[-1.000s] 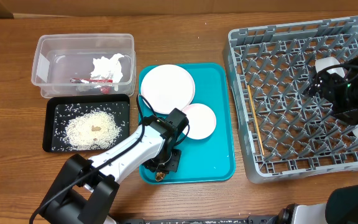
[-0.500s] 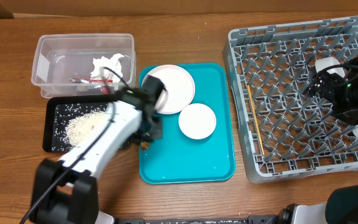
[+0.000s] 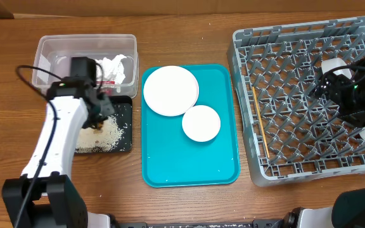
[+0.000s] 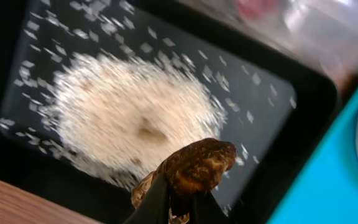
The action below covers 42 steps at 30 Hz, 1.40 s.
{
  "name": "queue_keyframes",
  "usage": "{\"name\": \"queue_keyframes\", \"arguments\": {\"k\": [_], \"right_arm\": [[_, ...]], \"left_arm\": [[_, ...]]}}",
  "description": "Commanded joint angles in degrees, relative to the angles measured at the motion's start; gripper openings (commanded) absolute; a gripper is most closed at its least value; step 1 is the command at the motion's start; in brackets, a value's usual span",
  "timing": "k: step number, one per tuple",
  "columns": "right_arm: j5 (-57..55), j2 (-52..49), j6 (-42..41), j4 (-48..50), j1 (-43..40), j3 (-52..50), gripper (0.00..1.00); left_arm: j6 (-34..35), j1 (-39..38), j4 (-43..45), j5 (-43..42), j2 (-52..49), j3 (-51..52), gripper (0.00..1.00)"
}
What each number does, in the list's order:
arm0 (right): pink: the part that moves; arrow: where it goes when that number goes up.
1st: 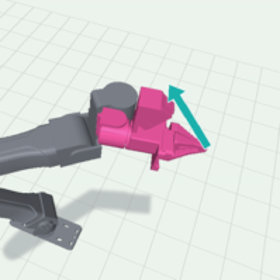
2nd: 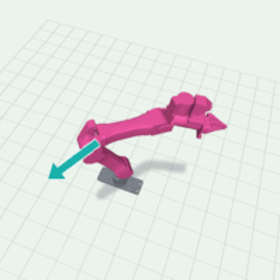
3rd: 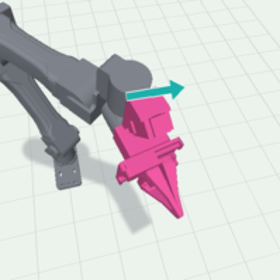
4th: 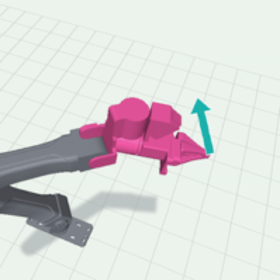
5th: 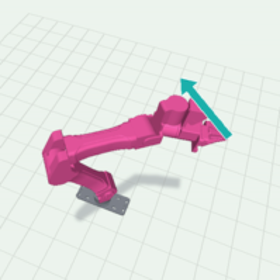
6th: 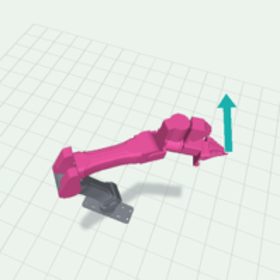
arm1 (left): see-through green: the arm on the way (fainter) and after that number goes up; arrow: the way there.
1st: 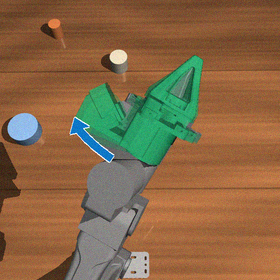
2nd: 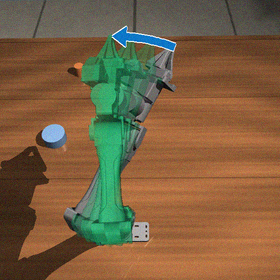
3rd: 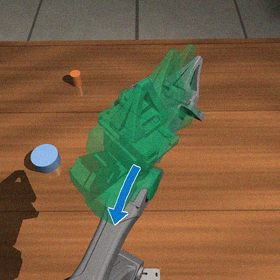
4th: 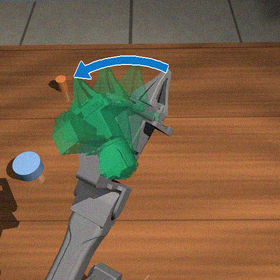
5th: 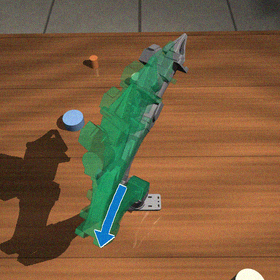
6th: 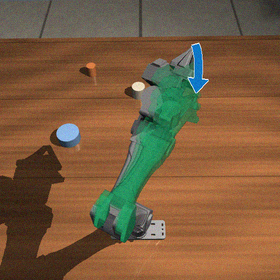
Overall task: Sort waste into correct bins and load items into the dishwasher
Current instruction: 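Drop the food scrap onto the black tray with left gripper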
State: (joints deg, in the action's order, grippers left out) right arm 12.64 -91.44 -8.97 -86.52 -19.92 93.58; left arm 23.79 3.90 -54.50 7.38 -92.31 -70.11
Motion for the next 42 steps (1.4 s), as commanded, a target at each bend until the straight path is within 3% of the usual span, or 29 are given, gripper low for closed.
{"name": "queue_keyframes", "arguments": {"k": [1, 15, 24, 26, 30, 37, 42], "right_arm": [[0.3, 0.7, 0.5, 0.2, 0.0, 0.1, 0.98], [0.3, 0.7, 0.5, 0.2, 0.0, 0.1, 0.98], [0.3, 0.7, 0.5, 0.2, 0.0, 0.1, 0.98], [0.3, 0.7, 0.5, 0.2, 0.0, 0.1, 0.98], [0.3, 0.7, 0.5, 0.2, 0.0, 0.1, 0.98], [1.1, 0.7, 0.5, 0.4, 0.0, 0.1, 1.00], [9.9, 0.7, 4.6, 1.9, 2.6, 0.1, 1.00]], "left_arm": [[-0.7, 3.0, 1.6, 3.9, 0.7, 0.6, 0.12], [-0.6, 9.9, 3.8, 7.2, 0.2, 0.6, 0.26], [-0.7, 10.0, 3.1, 6.1, -2.8, 0.6, 0.29], [-0.7, 10.0, 2.8, 6.1, -2.8, 0.6, 0.44], [-0.7, 10.0, 2.5, 6.1, -2.8, 0.6, 0.98], [-0.6, 10.0, 2.5, 6.1, -2.8, 0.6, 1.00], [-0.6, 10.0, 2.5, 6.1, -2.8, 0.6, 1.00]]}}
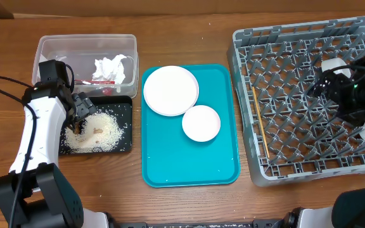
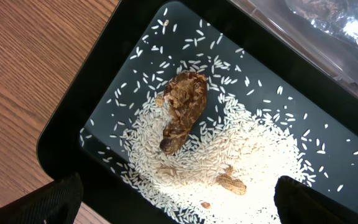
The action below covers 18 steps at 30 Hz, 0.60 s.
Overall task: Sort waste into correct bins and load items into the dishwasher
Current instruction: 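Drop the food scrap onto the black tray with left gripper, then reach right gripper to the pink bowl and grasp its rim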
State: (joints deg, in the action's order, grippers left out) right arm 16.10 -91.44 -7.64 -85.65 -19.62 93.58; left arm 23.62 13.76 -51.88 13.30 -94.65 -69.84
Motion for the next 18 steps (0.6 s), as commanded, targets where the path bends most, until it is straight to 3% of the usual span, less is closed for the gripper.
{"name": "queue_keyframes", "arguments": {"k": [1, 11, 18], "right_arm": [[6.8, 0.7, 3.3, 1.4, 3.4, 0.1, 1.00], [6.2, 0.6, 3.2, 7.8, 23.0, 0.1, 1.00], [0.6, -2.1, -2.1, 10.1, 35.8, 0.1, 1.00]], "left_arm": [[-0.5, 0.1, -0.1, 0.2, -0.4, 0.3, 1.00], [-0.5, 0.1, -0.1, 0.2, -0.4, 0.3, 1.00], [-0.5, 0.1, -0.1, 0.2, -0.4, 0.3, 1.00]]}}
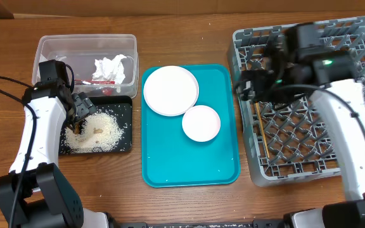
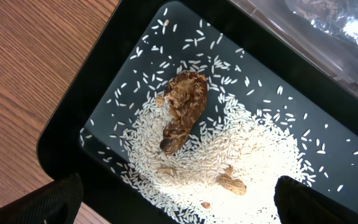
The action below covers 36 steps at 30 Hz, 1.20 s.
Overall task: Sort waste into correct bins and load items into the dishwasher
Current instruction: 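Reach right gripper to the pink bowl and grasp its rim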
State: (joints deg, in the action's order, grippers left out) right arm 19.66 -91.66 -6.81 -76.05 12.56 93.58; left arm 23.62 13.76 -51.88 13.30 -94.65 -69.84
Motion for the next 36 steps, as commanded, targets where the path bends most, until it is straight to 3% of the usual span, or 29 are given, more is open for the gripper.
{"name": "queue_keyframes", "arguments": {"k": [1, 10, 23, 26, 28, 31, 34, 36], "right_arm": [[-3.5, -2.5, -3.8, 0.7, 4.9, 0.1, 1.00], [-6.0, -13.7, -9.8, 1.2, 12.7, 0.1, 1.00], [-6.8, -25.2, -14.4, 4.5, 13.3, -4.2, 0.85], [-6.8, -26.7, -14.7, 6.1, 13.3, -6.1, 0.78], [-6.8, -27.1, -14.8, 6.8, 13.3, -7.0, 0.68], [-6.9, -27.1, -15.4, 7.5, 13.3, -8.1, 0.40], [-7.2, -27.1, -16.0, 7.4, 13.3, -8.1, 0.26], [-7.2, -27.1, -16.2, 7.1, 13.3, -8.0, 0.24]], "left_arm": [[-0.5, 0.1, -0.1, 0.2, -0.4, 0.3, 1.00], [-0.5, 0.1, -0.1, 0.2, -0.4, 0.3, 1.00], [-0.5, 0.1, -0.1, 0.2, -0.4, 0.3, 1.00], [-0.5, 0.1, -0.1, 0.2, -0.4, 0.3, 1.00], [-0.5, 0.1, -0.1, 0.2, -0.4, 0.3, 1.00], [-0.5, 0.1, -0.1, 0.2, -0.4, 0.3, 1.00], [-0.5, 0.1, -0.1, 0.2, -0.4, 0.3, 1.00], [-0.5, 0.1, -0.1, 0.2, -0.4, 0.3, 1.00]]}}
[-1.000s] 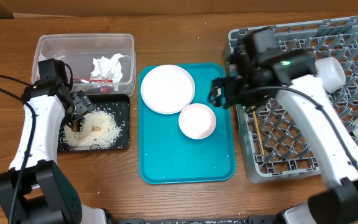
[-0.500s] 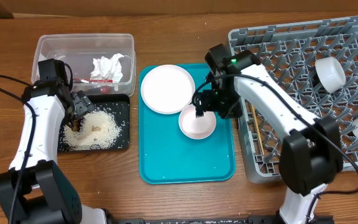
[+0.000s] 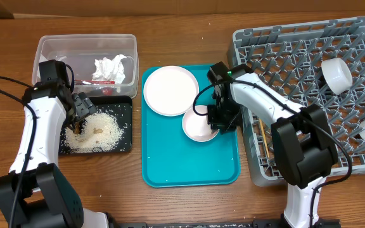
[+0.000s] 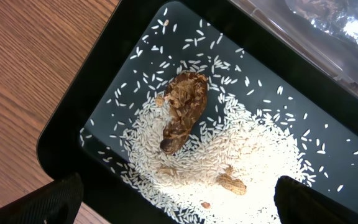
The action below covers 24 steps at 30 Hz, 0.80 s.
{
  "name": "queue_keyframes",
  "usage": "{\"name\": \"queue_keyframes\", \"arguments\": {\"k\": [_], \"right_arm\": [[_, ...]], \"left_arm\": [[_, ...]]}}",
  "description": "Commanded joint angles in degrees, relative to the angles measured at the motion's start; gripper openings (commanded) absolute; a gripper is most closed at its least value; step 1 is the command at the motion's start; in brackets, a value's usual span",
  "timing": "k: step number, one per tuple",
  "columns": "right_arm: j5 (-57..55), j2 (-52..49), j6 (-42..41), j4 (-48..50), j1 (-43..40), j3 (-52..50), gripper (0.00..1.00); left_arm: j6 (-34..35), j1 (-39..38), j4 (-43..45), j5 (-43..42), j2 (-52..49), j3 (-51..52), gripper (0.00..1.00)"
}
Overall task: Sort waste into correct bins and load items into the dishwasher
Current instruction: 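Reach right gripper to the pink bowl and grasp its rim, then carry the pink bowl into the dish rack with right gripper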
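Note:
My left gripper [image 4: 180, 208] hangs open above the black tray [image 4: 67, 134], its two dark fingertips [image 4: 48, 202] wide apart. On the heap of rice [image 4: 229, 165] lies a brown food scrap [image 4: 182, 109], with a peanut shell [image 4: 232, 183] next to it. In the overhead view my right gripper [image 3: 224, 119] is down at the right edge of the small white plate [image 3: 196, 125] on the teal tray [image 3: 189, 166]. How its jaws stand is hidden. A large white plate [image 3: 170, 90] lies beside it.
The grey dish rack [image 3: 296, 95] at the right holds two white cups [image 3: 336, 73] and a chopstick [image 3: 262, 136]. A clear bin [image 3: 49, 50] with crumpled paper [image 3: 111, 66] stands behind the black tray.
My right arm has moved from above the rack's left part to the small plate on the teal tray. The left arm and the scrap are unchanged.
First my left gripper held the brown scrap over the rice tray while the right one was at the rack's far side by a cup. Then the scrap lay on the rice under an open left gripper. The right arm moved over the rack, now to the small plate.

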State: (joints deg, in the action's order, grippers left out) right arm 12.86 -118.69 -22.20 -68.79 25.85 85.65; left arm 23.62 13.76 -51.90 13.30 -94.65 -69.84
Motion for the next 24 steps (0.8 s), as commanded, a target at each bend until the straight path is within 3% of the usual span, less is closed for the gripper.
{"name": "queue_keyframes", "arguments": {"k": [1, 10, 19, 24], "right_arm": [[-0.4, 0.0, -0.8, -0.4, 0.0, 0.0, 0.24], [-0.5, 4.3, -0.8, -1.3, 0.0, 2.1, 0.04], [-5.4, 12.8, -1.1, -1.9, -0.1, 2.5, 0.04], [-16.2, 20.1, -5.0, -1.4, -0.2, 2.5, 0.04]], "left_arm": [[-0.5, 0.1, -0.1, 0.2, -0.4, 0.3, 1.00], [-0.5, 0.1, -0.1, 0.2, -0.4, 0.3, 1.00], [-0.5, 0.1, -0.1, 0.2, -0.4, 0.3, 1.00], [-0.5, 0.1, -0.1, 0.2, -0.4, 0.3, 1.00]]}}
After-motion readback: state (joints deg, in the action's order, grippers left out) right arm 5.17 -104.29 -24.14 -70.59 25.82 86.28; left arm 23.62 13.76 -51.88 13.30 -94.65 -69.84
